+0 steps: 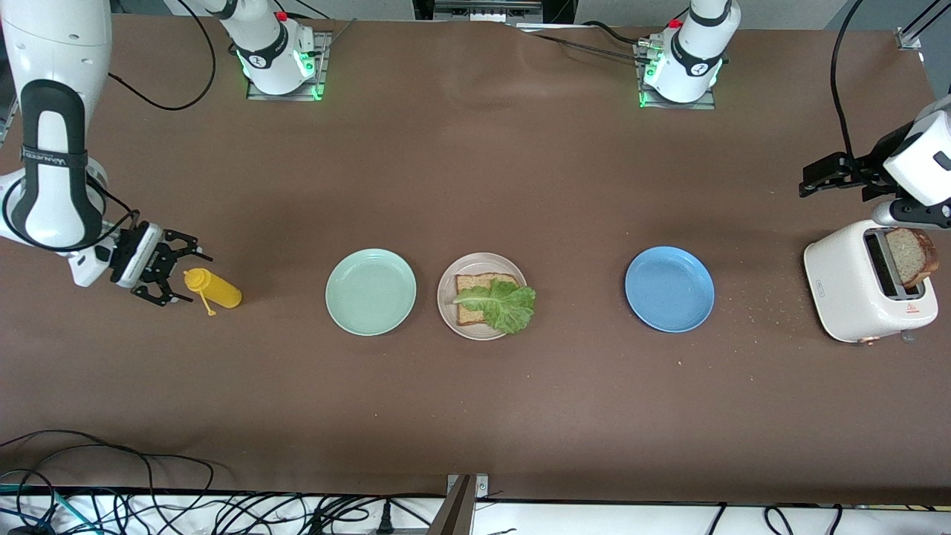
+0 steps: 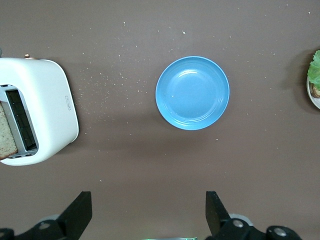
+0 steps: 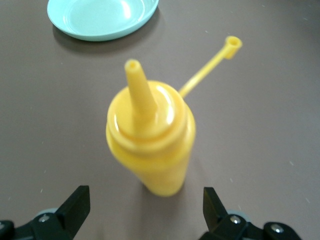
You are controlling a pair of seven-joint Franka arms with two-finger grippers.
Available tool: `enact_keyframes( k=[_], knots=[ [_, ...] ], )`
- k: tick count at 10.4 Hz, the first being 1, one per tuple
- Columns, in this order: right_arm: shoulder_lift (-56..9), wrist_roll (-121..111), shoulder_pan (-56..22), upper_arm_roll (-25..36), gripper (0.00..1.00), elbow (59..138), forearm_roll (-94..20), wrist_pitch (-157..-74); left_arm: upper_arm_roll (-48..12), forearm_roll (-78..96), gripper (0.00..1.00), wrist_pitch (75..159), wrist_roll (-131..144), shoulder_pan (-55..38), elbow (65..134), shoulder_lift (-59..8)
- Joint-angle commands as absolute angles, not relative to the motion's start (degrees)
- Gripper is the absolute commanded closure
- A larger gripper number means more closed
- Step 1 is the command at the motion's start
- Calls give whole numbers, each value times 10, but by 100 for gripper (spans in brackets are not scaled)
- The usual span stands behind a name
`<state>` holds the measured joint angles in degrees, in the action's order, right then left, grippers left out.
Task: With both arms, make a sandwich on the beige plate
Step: 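Lower the right gripper around the yellow mustard bottle and close it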
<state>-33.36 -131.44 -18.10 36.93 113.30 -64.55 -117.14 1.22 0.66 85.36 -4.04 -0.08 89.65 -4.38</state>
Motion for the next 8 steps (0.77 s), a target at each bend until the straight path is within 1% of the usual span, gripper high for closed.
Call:
enact_keyframes(
  k=[1,2,4,6,8],
  knots=[
    [-343,-1332,-177,349,0,1124,-674,-1164,11,-1,0,846,-53,-1,881,-51],
    [-349,-1332,-177,347,8,1121,-677,-1164,11,-1,0,846,-53,-1,881,-50],
    [-351,-1335,-180,346,99,1116,-679,-1164,11,-1,0,846,-53,-1,881,-50],
    [-351,-1321,-194,341,100,1096,-674,-1170,11,-1,0,846,-53,-1,881,-51],
    [-349,-1272,-233,342,100,1072,-640,-1199,11,-1,0,846,-53,-1,881,-50]
  ],
)
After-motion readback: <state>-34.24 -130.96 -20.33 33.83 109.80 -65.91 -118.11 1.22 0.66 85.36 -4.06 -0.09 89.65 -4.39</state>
